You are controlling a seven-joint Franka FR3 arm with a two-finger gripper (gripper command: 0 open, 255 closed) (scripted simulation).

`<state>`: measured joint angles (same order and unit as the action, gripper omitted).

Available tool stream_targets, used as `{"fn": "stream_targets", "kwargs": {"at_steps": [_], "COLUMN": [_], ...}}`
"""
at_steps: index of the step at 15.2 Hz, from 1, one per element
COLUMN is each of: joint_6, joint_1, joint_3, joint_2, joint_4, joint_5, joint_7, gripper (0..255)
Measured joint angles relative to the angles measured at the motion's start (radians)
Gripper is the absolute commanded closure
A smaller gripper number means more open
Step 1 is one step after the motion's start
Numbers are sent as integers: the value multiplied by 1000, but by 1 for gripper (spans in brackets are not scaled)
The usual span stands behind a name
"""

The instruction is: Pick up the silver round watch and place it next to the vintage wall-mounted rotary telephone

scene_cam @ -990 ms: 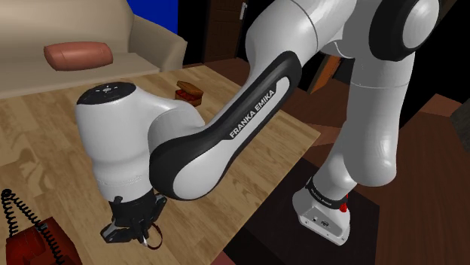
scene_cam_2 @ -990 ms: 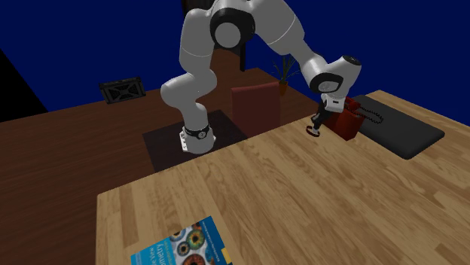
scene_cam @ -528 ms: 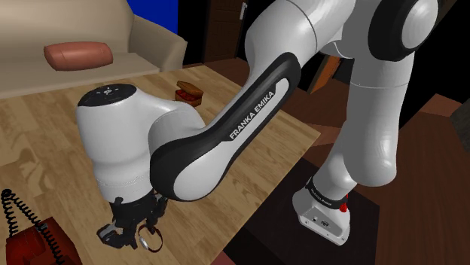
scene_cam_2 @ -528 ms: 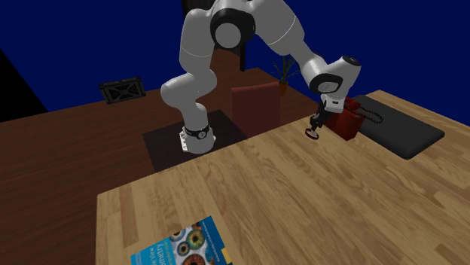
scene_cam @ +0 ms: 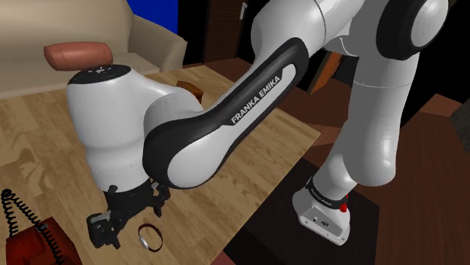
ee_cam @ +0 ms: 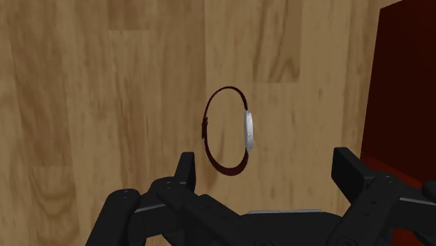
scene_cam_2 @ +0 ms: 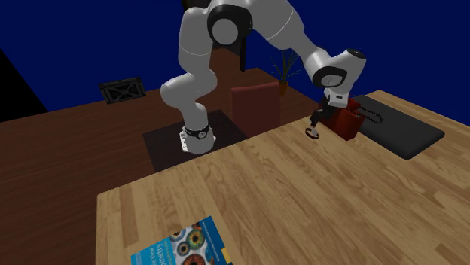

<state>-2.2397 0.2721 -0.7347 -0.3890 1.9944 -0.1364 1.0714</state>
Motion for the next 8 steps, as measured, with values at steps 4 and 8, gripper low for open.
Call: {"fn": "stream_targets", "kwargs": {"at_steps": [4,8], "joint_6": [43,46], "joint_1": [-22,-23], "joint_3": [-18,-19], "joint_2": [40,44], "joint_4": [-9,-9], "joint_5": [31,34], "joint_7": [-21,-22], "gripper": [0,0]}}
